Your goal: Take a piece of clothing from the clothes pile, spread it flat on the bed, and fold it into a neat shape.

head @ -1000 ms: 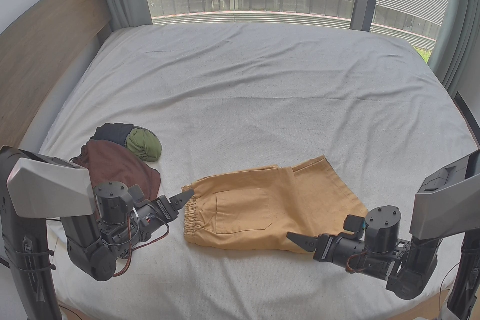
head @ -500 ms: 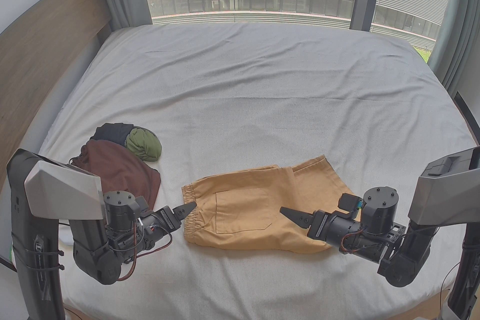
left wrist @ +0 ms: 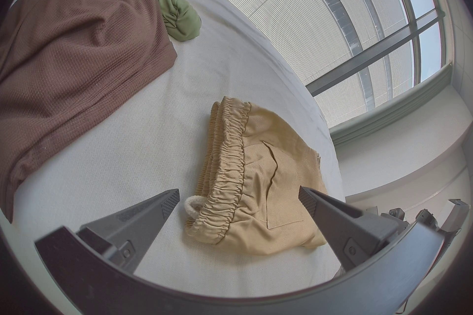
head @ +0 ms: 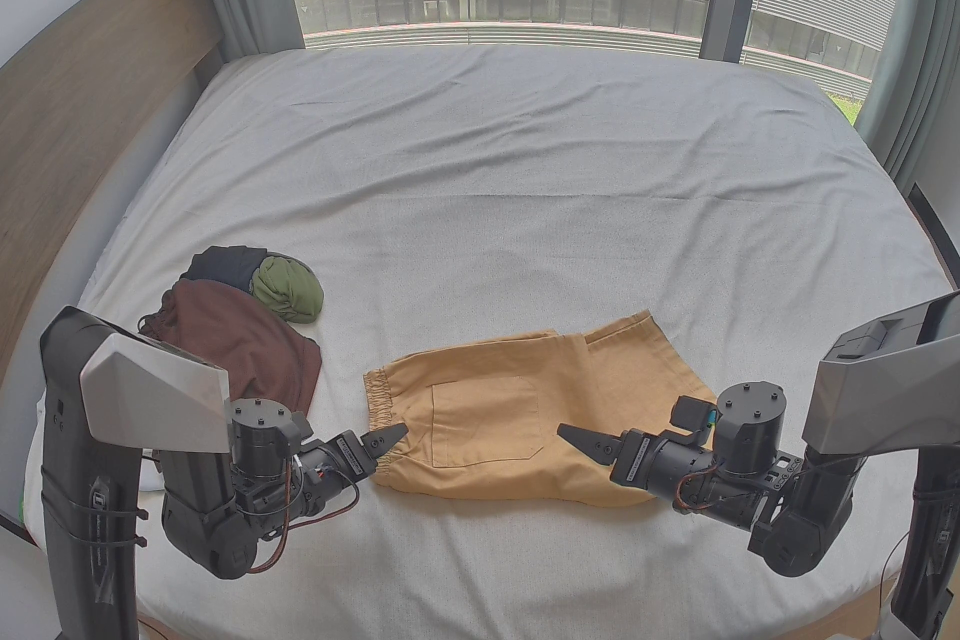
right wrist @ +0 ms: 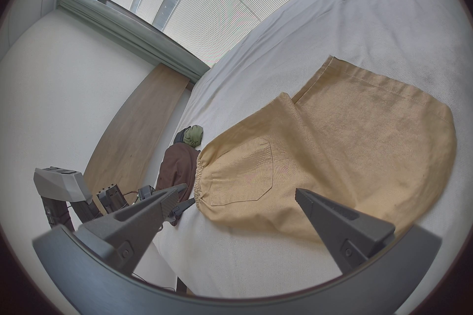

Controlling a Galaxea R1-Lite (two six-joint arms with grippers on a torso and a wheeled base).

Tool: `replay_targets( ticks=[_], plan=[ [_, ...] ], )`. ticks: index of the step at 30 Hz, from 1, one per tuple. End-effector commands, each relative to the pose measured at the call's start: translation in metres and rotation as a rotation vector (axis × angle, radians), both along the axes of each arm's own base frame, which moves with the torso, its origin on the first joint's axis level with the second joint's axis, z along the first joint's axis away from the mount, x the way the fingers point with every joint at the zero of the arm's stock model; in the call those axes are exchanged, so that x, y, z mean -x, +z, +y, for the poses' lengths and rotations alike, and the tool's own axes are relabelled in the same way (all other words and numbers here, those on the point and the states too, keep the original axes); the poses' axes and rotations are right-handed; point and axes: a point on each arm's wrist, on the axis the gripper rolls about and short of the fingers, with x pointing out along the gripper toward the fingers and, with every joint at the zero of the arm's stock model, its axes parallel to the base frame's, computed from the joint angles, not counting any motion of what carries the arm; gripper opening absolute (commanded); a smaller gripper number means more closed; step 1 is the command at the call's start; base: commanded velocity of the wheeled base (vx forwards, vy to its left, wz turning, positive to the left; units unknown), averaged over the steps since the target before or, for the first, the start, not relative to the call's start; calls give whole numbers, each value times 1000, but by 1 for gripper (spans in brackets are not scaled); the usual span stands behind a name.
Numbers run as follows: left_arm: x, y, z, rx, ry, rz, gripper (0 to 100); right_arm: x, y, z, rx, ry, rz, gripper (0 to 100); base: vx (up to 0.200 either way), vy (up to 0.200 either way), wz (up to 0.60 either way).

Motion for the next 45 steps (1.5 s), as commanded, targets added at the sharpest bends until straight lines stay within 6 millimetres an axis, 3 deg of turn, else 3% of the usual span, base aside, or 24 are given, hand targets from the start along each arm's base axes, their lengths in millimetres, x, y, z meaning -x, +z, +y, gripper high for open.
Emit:
replay_targets(
  ticks=[1, 12, 23, 33, 45],
  plan=[
    [-1, -8, -3, -3, -5, 17, 100, 0, -2, 0, 3, 1, 5, 100, 0, 0, 0],
    [-6, -27, -18, 12, -21, 46, 100, 0, -3, 0, 4, 1, 7, 100, 0, 0, 0],
    [-14, -23, -30, 74, -3, 22, 100, -2, -1, 2, -3, 0, -4, 100, 0, 0, 0],
    [-36, -17, -35, 170, 42, -18, 100, -4, 0, 1, -11, -5, -17, 100, 0, 0, 0],
    [-37, -18, -35, 169, 45, -20, 100, -3, -2, 1, -7, -5, -12, 100, 0, 0, 0]
  ],
)
